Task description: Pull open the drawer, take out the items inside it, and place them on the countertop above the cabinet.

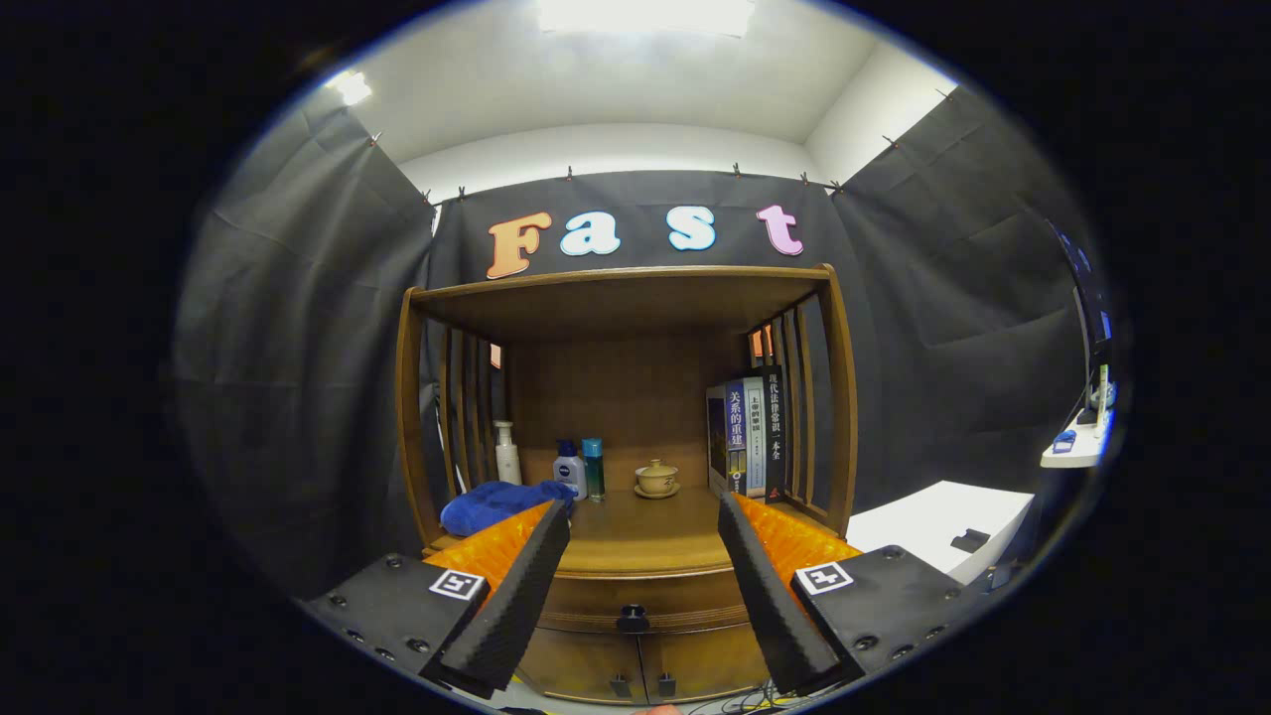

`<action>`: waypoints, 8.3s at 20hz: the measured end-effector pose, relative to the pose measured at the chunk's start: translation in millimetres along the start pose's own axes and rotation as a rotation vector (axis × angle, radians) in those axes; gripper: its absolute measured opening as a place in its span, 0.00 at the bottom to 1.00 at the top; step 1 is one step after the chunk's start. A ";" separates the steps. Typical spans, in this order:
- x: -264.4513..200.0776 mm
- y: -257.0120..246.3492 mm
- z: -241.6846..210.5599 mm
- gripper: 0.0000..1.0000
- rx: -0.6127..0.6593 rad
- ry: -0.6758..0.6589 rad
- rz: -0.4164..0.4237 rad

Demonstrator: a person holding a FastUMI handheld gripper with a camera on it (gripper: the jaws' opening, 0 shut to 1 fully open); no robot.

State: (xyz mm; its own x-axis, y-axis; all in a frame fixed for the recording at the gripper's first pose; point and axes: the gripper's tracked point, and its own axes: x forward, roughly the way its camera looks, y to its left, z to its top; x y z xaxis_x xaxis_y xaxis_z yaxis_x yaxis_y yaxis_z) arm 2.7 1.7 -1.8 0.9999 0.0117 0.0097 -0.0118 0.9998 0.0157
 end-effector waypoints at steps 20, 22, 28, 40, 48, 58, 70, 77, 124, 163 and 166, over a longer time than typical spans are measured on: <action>105.9 9.3 -143.3 0.98 -0.049 0.089 0.012; 109.6 8.0 -167.0 0.98 -0.054 0.121 0.011; 115.4 0.7 -232.5 0.98 -0.047 0.214 0.000; 122.6 -0.5 -264.3 0.73 -0.050 0.251 -0.004; 122.7 0.1 -263.5 0.40 -0.043 0.265 0.007; 75.2 -2.3 -256.7 0.40 -0.023 0.304 -0.003; 17.1 -2.4 -247.6 0.40 -0.009 0.332 -0.006; -11.5 -3.4 -243.6 0.39 -0.013 0.348 0.006; 64.8 12.7 -0.4 0.98 -0.005 0.090 0.158; 124.6 8.5 -265.8 0.18 0.037 1.039 0.065; 117.1 12.3 -252.1 0.18 0.069 1.021 0.088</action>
State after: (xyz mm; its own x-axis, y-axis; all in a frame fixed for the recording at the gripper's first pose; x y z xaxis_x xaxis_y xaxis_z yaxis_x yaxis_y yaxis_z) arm 122.0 19.4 -252.6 0.5266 0.1248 -0.8409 -0.0539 0.9921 0.1135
